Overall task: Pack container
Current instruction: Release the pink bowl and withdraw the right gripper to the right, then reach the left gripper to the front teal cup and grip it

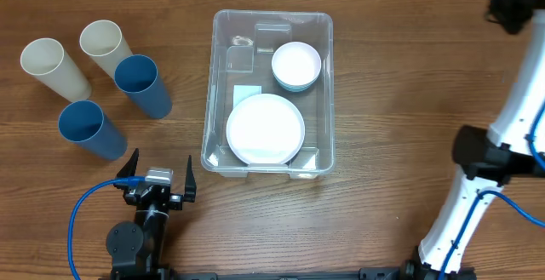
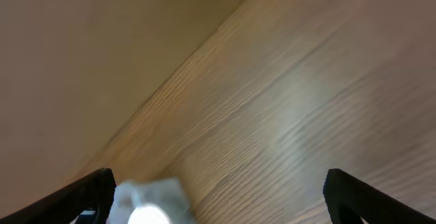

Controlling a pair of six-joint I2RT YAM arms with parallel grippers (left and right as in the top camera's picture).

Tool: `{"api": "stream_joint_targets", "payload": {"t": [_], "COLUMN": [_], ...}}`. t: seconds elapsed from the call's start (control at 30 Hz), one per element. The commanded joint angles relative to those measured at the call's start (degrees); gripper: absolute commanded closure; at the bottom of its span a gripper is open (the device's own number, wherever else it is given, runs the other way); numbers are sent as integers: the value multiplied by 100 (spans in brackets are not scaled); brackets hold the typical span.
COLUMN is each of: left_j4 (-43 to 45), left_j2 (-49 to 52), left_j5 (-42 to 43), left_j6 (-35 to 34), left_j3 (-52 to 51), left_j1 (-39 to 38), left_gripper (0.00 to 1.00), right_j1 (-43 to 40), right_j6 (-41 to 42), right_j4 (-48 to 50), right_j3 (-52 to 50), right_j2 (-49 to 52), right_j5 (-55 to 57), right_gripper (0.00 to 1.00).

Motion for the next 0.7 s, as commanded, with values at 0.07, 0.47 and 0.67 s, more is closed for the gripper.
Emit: {"api": "stream_joint_targets", "payload": {"t": [0.07,0.47,0.67], "left_j4": [2,319,-944], "left_j2": [-50,-50,457], "left_j5": [-13,2142,1519], "left_j6": [-59,-1665,-1991], "left_j3": [-31,293,2522], "left_j1": [39,33,35], "left_gripper": [0,0,0], "right_j1": [-566,-579,-579], "right_j6": [48,48,48], "right_j4": [4,7,7], "right_j3": [7,7,7], "right_j2": [-90,-90,-90], "right_j5": [-391,-387,-387], "right_gripper": [0,0,0]}}
